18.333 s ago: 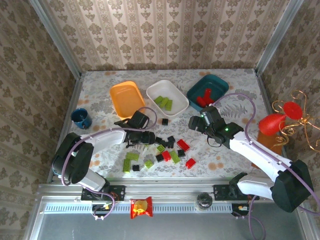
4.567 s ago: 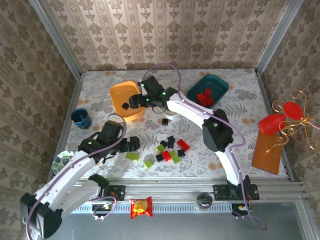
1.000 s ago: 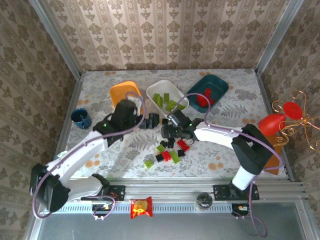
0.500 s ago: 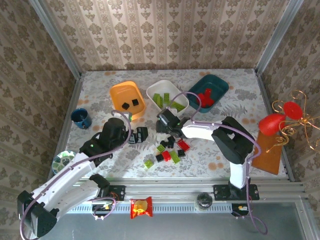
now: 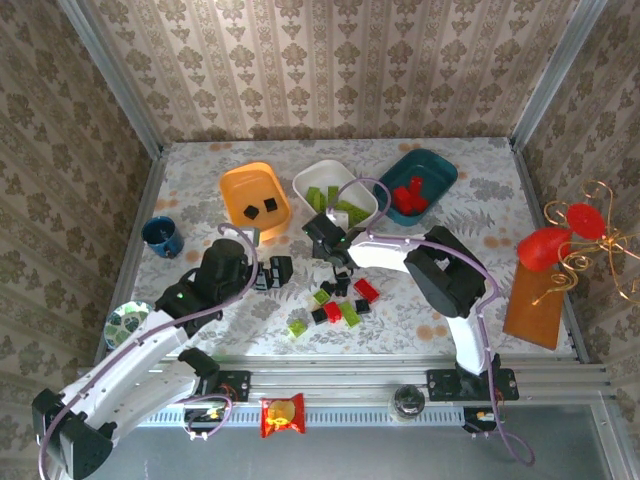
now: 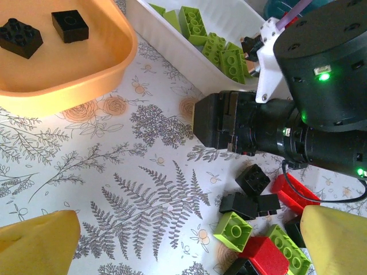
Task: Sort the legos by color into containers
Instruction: Pick up the lego from the center of the table, then place the lego in the container.
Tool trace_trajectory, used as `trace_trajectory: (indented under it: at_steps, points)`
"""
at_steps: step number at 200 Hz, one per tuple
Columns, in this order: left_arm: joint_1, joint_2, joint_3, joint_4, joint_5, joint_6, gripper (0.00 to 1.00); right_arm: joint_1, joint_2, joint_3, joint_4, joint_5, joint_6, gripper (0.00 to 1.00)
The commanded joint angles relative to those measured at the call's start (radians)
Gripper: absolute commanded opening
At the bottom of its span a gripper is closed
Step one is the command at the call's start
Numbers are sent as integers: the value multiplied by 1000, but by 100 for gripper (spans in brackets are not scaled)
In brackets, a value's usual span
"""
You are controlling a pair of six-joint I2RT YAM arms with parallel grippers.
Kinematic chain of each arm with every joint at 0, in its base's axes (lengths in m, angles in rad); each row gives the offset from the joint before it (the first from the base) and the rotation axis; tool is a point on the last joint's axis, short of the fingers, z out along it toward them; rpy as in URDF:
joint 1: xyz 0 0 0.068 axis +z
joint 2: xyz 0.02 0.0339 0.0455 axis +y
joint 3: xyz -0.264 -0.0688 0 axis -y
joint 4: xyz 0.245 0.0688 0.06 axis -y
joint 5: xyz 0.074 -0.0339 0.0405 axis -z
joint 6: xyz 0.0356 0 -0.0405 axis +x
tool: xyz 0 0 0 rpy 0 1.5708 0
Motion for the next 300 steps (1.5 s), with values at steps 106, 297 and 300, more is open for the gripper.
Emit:
trace_trajectory:
  at_steps: [106,297,300]
  points:
    - [20,-61,-4,-132,-97,-21,100,40,-245,-177,130,-199,-154,29]
    - [23,-181,-19,-287,-58,-70,100,-24,167,685,-1,-477,-278,78]
    - [23,-176,-17,-287,-52,-67,100,-24,146,656,11,-473,-275,78]
